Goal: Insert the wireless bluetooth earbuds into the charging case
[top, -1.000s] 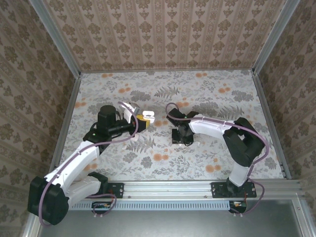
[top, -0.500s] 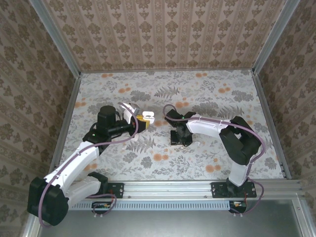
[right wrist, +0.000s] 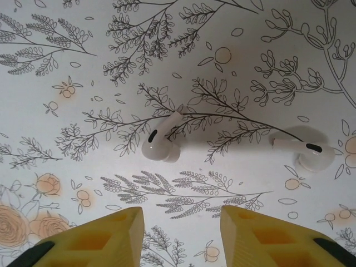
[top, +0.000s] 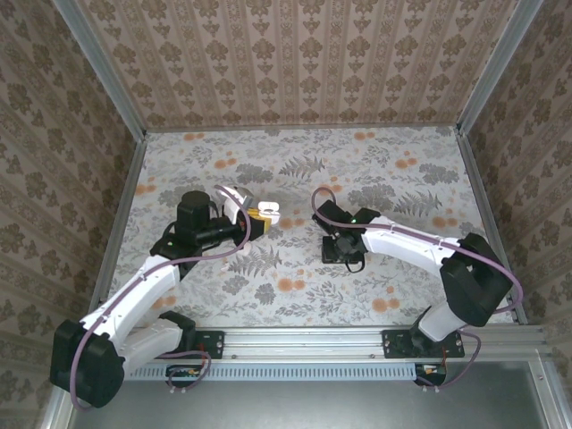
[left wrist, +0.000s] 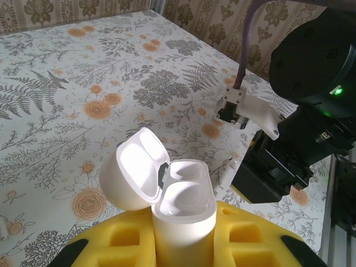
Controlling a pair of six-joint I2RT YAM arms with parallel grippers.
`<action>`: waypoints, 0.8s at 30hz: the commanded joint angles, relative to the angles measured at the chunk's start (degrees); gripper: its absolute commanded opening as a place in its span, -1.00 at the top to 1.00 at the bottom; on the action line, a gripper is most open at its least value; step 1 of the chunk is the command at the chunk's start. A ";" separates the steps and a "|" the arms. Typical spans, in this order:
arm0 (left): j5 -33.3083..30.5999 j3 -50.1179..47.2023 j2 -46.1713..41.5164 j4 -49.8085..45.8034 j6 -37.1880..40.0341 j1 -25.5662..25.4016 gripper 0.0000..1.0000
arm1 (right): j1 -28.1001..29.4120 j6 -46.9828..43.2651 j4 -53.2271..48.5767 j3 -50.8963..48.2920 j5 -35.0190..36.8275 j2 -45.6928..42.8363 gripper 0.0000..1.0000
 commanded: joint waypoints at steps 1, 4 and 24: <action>1.15 0.17 -0.12 0.15 0.74 0.22 1.00 | 0.92 -4.02 1.92 -0.64 1.85 0.22 0.19; 1.00 -0.14 -0.50 0.26 0.59 0.22 1.00 | 2.96 -8.19 1.24 0.93 5.07 2.07 0.21; 0.34 -0.75 -2.15 -0.84 0.95 0.23 1.00 | 8.34 -16.98 -2.78 9.19 16.21 14.89 0.33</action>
